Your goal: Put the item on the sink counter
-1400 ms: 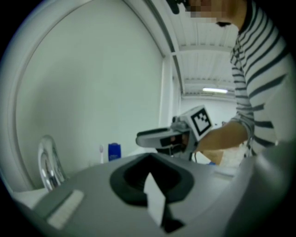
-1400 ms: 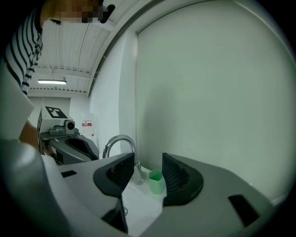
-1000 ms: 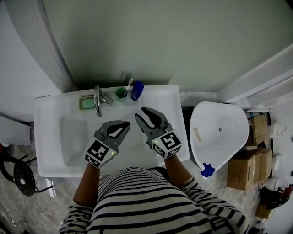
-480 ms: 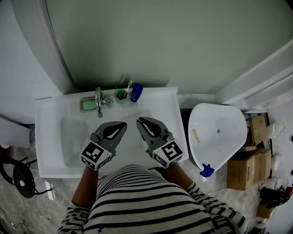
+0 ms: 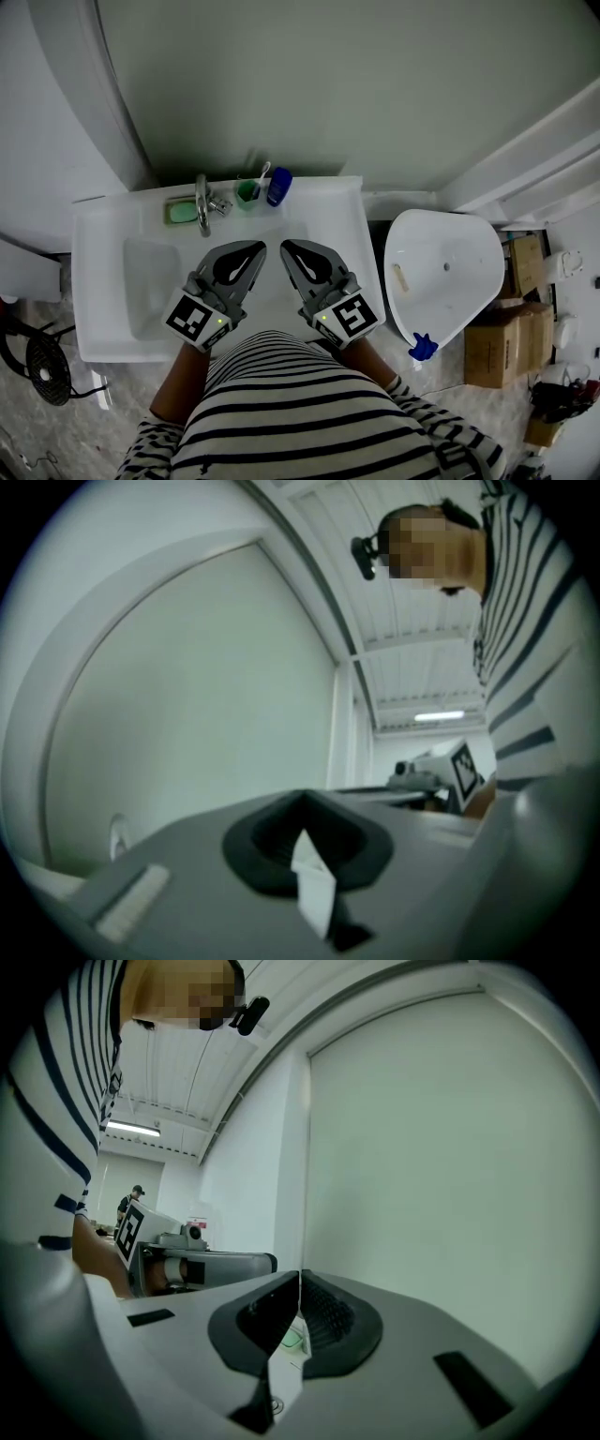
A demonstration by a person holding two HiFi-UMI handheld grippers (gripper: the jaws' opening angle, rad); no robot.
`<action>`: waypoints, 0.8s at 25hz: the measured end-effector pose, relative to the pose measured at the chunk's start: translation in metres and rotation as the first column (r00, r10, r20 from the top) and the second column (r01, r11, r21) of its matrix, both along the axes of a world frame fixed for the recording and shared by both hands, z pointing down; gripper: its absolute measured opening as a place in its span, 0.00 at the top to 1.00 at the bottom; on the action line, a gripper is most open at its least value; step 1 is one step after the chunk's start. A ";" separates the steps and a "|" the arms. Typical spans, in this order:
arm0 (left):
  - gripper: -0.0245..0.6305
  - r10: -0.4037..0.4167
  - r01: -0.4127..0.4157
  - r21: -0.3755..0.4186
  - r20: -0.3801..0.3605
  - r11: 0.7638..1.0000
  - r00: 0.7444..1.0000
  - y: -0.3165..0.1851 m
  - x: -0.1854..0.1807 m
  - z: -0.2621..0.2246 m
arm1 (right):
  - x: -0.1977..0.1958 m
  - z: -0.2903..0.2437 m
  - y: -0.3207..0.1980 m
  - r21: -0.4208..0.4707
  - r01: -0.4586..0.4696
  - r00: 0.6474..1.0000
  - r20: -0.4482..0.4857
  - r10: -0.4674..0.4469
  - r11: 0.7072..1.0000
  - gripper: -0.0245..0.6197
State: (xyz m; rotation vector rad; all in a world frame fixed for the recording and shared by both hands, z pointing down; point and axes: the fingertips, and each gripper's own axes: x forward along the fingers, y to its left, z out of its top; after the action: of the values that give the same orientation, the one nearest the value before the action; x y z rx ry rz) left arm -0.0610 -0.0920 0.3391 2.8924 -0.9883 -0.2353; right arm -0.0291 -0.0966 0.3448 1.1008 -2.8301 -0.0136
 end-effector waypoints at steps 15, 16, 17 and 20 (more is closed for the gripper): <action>0.95 0.008 -0.007 -0.031 0.046 0.999 0.999 0.004 0.003 0.015 | 0.003 0.012 0.005 -0.016 -0.021 0.999 -0.034 0.021 1.000 0.95; 0.95 0.009 -0.008 -0.032 0.046 0.999 0.999 0.005 0.004 0.015 | 0.003 0.013 0.004 -0.015 -0.023 0.999 -0.043 0.023 1.000 0.95; 0.95 0.010 -0.009 -0.035 0.050 0.999 0.999 0.005 0.004 0.016 | 0.003 0.013 0.004 -0.014 -0.024 0.998 -0.051 0.024 1.000 0.95; 0.95 0.012 -0.010 -0.038 0.052 0.999 0.999 0.006 0.005 0.017 | 0.003 0.014 0.005 -0.011 -0.022 0.998 -0.063 0.022 1.000 0.95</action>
State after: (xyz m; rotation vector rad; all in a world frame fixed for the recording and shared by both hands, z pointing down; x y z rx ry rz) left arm -0.0564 -0.0864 0.3563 2.8830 -0.9739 -0.1388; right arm -0.0264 -0.0921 0.3588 1.1090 -2.7596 -0.0297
